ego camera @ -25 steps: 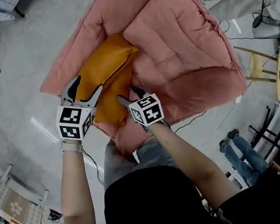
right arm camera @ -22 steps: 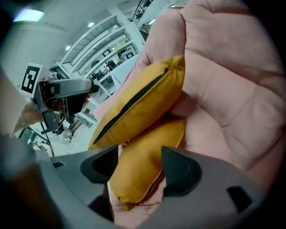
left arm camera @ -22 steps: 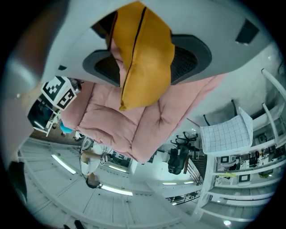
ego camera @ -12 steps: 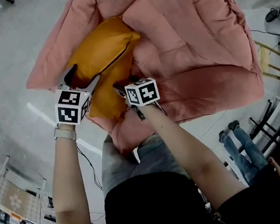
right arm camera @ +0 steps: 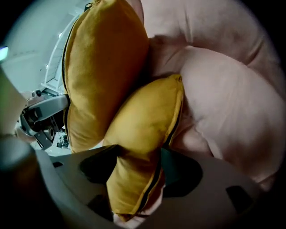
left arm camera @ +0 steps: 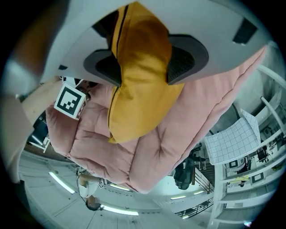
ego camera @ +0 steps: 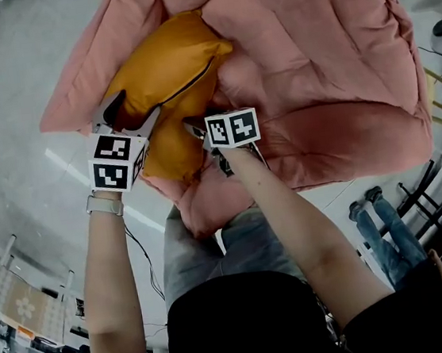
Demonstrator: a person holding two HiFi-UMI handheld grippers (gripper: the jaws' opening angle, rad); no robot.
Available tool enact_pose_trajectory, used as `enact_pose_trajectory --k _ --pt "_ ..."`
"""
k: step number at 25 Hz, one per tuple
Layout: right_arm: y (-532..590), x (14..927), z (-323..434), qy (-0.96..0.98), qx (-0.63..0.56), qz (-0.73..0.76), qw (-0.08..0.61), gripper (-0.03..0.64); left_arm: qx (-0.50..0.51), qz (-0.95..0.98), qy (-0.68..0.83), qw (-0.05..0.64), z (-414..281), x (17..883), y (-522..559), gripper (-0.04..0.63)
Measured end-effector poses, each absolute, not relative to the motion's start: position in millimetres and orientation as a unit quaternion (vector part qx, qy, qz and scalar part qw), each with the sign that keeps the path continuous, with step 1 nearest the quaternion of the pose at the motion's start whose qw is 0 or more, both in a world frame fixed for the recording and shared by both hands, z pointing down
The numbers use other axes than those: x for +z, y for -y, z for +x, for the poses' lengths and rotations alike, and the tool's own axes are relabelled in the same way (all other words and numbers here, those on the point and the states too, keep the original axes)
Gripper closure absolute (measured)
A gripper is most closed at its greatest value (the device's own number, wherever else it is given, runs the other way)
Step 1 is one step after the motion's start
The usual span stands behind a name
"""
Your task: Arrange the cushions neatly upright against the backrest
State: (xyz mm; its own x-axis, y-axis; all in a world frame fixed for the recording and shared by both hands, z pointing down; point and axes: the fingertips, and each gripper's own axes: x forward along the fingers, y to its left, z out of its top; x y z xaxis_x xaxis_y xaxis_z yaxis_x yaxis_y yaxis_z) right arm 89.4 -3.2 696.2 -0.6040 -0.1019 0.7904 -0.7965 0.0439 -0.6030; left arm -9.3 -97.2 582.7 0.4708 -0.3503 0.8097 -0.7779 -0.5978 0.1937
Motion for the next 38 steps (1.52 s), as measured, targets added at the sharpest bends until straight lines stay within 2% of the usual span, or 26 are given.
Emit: enact_pose_trajectory --k 3,5,9,11,16,27,32,35,38 --pt "1.9 690.4 85.0 0.67 0.598 0.334 0.286 0.362 0.376 0.808 0.353 0.285 -12.9 580.7 94.8 0.291" --pt "1.8 687.8 77.4 0.674 0.59 0.338 0.289 0.433 0.376 0.805 0.356 0.29 -20.5 582.6 94.2 0.314" --pt "2.2 676.0 68.7 0.678 0.581 0.357 0.276 0.533 0.38 0.798 0.36 0.298 -33.0 579.5 90.5 0.351" --pt "-0.8 666.7 69.8 0.678 0.582 0.363 0.265 0.571 0.375 0.795 0.363 0.309 -37.4 571.8 85.8 0.392" --pt "-1.5 642.3 67.1 0.701 0.565 0.352 0.254 0.603 0.354 0.783 0.379 0.343 -44.9 558.7 66.6 0.451" --pt "-19.1 605.0 24.4 0.722 0.546 0.337 0.257 0.606 0.308 0.751 0.436 0.39 -85.1 544.5 3.1 0.56" --pt "-19.0 610.3 15.6 0.72 0.543 0.342 0.264 0.604 0.31 0.749 0.453 0.372 -97.4 554.6 -2.8 0.556" --pt "-10.3 611.2 13.2 0.724 0.539 0.343 0.262 0.604 0.328 0.757 0.445 0.349 -94.0 556.7 2.4 0.525" --pt "-6.9 608.8 11.7 0.726 0.54 0.341 0.255 0.604 0.34 0.765 0.433 0.333 -87.1 554.9 5.7 0.372"
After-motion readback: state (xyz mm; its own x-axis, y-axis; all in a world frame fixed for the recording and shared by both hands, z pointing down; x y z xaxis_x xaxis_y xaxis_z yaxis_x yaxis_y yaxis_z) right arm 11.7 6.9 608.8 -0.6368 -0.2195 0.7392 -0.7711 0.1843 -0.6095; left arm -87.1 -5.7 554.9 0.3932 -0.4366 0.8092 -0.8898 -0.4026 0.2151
